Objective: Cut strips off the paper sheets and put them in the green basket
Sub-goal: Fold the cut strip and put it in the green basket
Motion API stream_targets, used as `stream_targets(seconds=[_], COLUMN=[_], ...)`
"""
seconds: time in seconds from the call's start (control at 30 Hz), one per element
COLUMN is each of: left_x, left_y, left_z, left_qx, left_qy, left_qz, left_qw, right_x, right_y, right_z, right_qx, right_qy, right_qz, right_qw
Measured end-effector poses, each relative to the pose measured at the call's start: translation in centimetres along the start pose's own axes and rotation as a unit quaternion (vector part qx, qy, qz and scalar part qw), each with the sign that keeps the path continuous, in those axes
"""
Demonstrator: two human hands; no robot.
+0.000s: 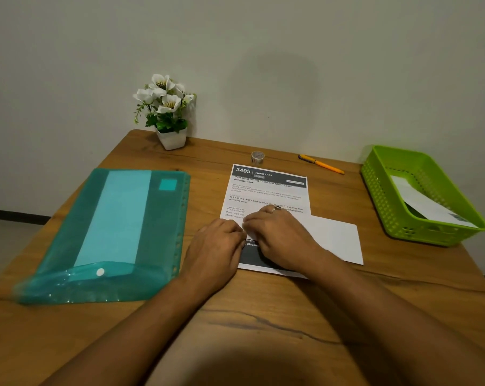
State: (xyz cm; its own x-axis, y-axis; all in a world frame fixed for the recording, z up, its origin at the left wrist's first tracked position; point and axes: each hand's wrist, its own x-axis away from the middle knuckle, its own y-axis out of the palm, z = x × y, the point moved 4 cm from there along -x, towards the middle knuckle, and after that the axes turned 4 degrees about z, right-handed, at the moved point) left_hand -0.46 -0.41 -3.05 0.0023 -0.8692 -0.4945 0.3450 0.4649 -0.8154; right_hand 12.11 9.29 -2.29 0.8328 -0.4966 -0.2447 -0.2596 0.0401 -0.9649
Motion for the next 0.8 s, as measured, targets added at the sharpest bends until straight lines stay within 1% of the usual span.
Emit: stream_targets(seconds=[0.13,0.27,0.4,0.57,0.73,0.8], left_x=[0.0,-0.1,-0.1,0.0,0.0,0.1], left_y=[0.0,-0.2,0.0,0.1,0.1,0.2], left_z=[-0.1,0.1,0.1,0.0,-0.4,-0.4], left_qx=[0.000,-0.003,-0.008,-0.009,-0.001,0.004], left_qy=[0.001,-0.001,-0.001,-0.010,-0.019,-0.016], left_qz=[-0.002,0.002,0.003,0.005,0.016,0.016], left_qw=[1.000,1.000,1.000,1.000,1.000,1.000], right_x=[-0.8,-2.2,-2.6,-0.8,1.4,1.4], right_y=[-0.2,-0.3,0.0,0.1,0.2,0.4], right_z=[0.5,1.6,1.9,0.9,0.5,0.4], right_qx=[0.018,0.013,0.015,-0.017,0.011,-0.007], right_qy=[0.017,0.063,0.083,0.102,0.188,0.190], right_qz=[0.009,0.021,0.010,-0.032,0.031,0.038], right_qw=[1.000,0.998,0.996,0.994,0.982,0.981])
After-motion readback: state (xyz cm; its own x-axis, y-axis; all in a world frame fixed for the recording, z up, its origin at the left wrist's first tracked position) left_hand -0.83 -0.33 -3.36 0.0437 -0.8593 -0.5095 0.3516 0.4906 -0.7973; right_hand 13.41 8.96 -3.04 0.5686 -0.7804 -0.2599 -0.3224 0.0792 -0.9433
